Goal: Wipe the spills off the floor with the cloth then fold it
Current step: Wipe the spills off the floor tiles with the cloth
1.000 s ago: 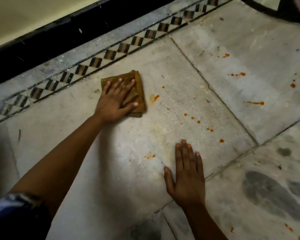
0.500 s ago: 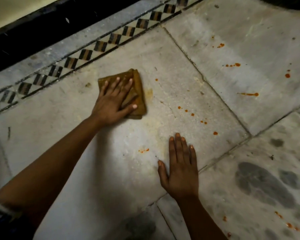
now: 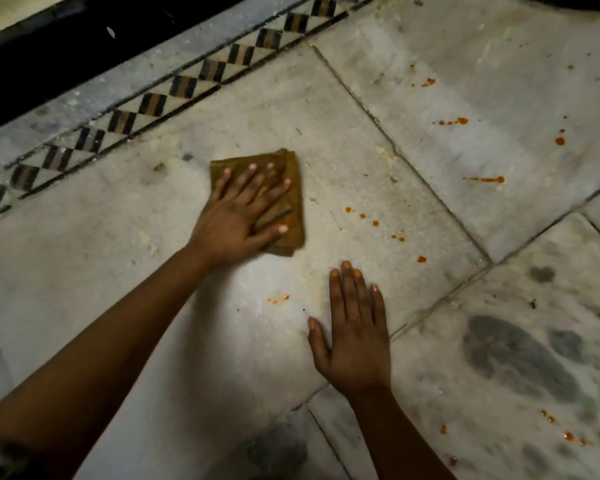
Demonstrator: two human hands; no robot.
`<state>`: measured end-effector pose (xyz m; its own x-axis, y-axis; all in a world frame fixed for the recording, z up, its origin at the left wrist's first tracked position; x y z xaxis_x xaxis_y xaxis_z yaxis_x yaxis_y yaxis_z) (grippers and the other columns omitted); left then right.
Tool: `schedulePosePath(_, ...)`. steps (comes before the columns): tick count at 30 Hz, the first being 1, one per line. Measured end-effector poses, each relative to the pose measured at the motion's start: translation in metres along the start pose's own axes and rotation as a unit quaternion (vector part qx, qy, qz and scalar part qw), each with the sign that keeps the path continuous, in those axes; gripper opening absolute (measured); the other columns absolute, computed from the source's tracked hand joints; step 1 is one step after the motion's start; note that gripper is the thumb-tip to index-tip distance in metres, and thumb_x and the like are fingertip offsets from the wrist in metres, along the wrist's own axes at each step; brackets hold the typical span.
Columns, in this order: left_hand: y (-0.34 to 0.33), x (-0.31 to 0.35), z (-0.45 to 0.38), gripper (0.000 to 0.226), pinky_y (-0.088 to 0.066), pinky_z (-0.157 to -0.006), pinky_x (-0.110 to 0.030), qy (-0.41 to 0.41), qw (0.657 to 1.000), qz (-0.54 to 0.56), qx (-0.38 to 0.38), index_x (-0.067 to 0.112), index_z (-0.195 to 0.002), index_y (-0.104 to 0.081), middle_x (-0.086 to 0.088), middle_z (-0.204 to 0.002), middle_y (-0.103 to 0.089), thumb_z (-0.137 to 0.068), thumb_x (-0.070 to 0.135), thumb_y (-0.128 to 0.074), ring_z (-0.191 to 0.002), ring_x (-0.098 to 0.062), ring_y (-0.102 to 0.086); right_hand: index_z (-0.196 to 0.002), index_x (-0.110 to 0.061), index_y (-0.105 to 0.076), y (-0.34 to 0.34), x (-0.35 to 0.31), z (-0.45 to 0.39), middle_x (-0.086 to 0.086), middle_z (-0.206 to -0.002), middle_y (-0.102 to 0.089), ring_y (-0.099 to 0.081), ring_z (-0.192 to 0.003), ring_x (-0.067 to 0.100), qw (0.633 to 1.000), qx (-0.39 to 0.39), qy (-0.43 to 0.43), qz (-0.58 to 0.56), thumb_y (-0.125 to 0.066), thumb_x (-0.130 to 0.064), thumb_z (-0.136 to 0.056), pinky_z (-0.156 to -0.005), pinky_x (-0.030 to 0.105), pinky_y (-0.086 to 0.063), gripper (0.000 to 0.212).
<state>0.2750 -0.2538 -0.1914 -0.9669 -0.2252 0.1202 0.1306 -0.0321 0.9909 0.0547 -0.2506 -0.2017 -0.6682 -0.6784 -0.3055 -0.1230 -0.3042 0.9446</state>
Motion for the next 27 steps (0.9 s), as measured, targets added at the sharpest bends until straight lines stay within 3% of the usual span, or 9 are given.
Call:
schedulePosePath(4, 0.009, -0.056, -0.044, 0.069, 0.005, -0.114, -0.041, 0.132, 0.991, 0.028, -0.009, 0.036, -0.148, -0.013, -0.005, -0.158, -0.011, -0.086, 0.065, -0.021, -0.146, -0.023, -0.004, -0.147, -0.008, -0.025, 0.000, 0.000, 0.000, 0.010, -0.156, -0.018, -0.015, -0.144, 0.022, 1.000, -0.003, 0.002, 0.002, -0.037, -0.045, -0.088, -0.115, 0.044, -0.015, 0.071)
schedulePosePath(6, 0.010, -0.053, -0.081, 0.070, 0.005, -0.114, -0.045, 0.172, 0.985, 0.026, -0.012, 0.035, -0.148, -0.011, -0.006, -0.158, -0.009, -0.085, 0.064, -0.018, -0.146, -0.025, -0.001, -0.147, -0.008, -0.025, -0.001, 0.000, -0.001, 0.010, -0.156, -0.018, -0.014, -0.144, 0.022, 1.000, 0.001, 0.000, 0.006, -0.037, -0.045, -0.088, -0.115, 0.044, -0.014, 0.071)
schedulePosePath(9, 0.002, -0.002, -0.091, 0.071, 0.004, -0.115, -0.049, 0.109, 0.994, -0.002, -0.015, 0.031, -0.149, -0.009, -0.009, -0.158, -0.011, -0.087, 0.063, -0.014, -0.146, -0.028, -0.003, -0.147, -0.008, -0.025, -0.001, -0.001, 0.000, 0.010, -0.156, -0.019, -0.015, -0.144, 0.022, 1.000, 0.000, 0.000, 0.004, -0.038, -0.045, -0.088, -0.115, 0.044, -0.015, 0.071)
schedulePosePath(13, -0.005, 0.039, -0.007, 0.066, -0.005, -0.115, -0.044, -0.005, 1.000, -0.008, 0.013, 0.030, -0.147, -0.024, -0.007, -0.154, -0.026, -0.089, 0.062, -0.023, -0.143, -0.027, -0.020, -0.146, -0.006, -0.029, 0.000, 0.000, -0.001, 0.012, -0.154, -0.023, -0.019, -0.143, 0.024, 1.000, 0.009, 0.002, 0.006, -0.039, -0.044, -0.086, -0.114, 0.045, -0.017, 0.071)
schedulePosePath(17, 0.001, -0.021, 0.007, 0.068, -0.002, -0.114, -0.038, 0.093, 0.996, -0.004, 0.004, 0.033, -0.147, -0.020, -0.009, -0.154, -0.026, -0.086, 0.063, -0.024, -0.143, -0.027, -0.017, -0.146, -0.007, -0.027, 0.000, -0.001, -0.001, 0.012, -0.155, -0.022, -0.018, -0.143, 0.023, 1.000, 0.015, 0.007, -0.001, -0.038, -0.044, -0.087, -0.115, 0.044, -0.015, 0.071)
schedulePosePath(21, 0.003, -0.035, -0.054, 0.065, 0.003, -0.115, -0.047, 0.202, 0.979, 0.012, 0.005, 0.037, -0.148, -0.013, -0.008, -0.158, -0.014, -0.089, 0.062, -0.021, -0.145, -0.027, -0.005, -0.147, -0.007, -0.026, 0.000, -0.001, 0.000, 0.012, -0.155, -0.021, -0.018, -0.143, 0.023, 1.000, 0.021, 0.011, -0.004, -0.037, -0.043, -0.086, -0.115, 0.043, -0.014, 0.071)
schedulePosePath(24, 0.000, -0.004, -0.054, 0.066, 0.003, -0.115, -0.047, 0.168, 0.986, 0.011, -0.003, 0.036, -0.148, -0.016, -0.008, -0.157, -0.016, -0.087, 0.063, -0.018, -0.146, -0.026, -0.006, -0.146, -0.005, -0.028, 0.001, -0.001, 0.001, 0.013, -0.154, -0.023, -0.020, -0.143, 0.025, 0.999, 0.032, 0.018, -0.008, -0.037, -0.043, -0.086, -0.115, 0.044, -0.015, 0.071)
schedulePosePath(27, -0.005, 0.040, 0.007, 0.069, 0.001, -0.115, -0.045, 0.096, 0.995, 0.009, 0.008, 0.034, -0.147, -0.020, -0.006, -0.157, -0.019, -0.085, 0.064, -0.014, -0.145, -0.026, -0.009, -0.144, -0.004, -0.031, 0.001, -0.001, 0.001, 0.015, -0.152, -0.027, -0.024, -0.142, 0.026, 0.999, 0.049, 0.022, -0.010, -0.037, -0.043, -0.086, -0.115, 0.044, -0.016, 0.070)
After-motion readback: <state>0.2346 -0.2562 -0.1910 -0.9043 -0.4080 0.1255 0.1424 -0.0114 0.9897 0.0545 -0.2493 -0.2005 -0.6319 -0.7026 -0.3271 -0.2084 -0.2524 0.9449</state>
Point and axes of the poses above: each hand's wrist, its own z-axis away from the middle knuckle, its own y-axis out of the back of the hand, x = y × z, the point moved 7 cm from there along -z, towards the middle knuckle
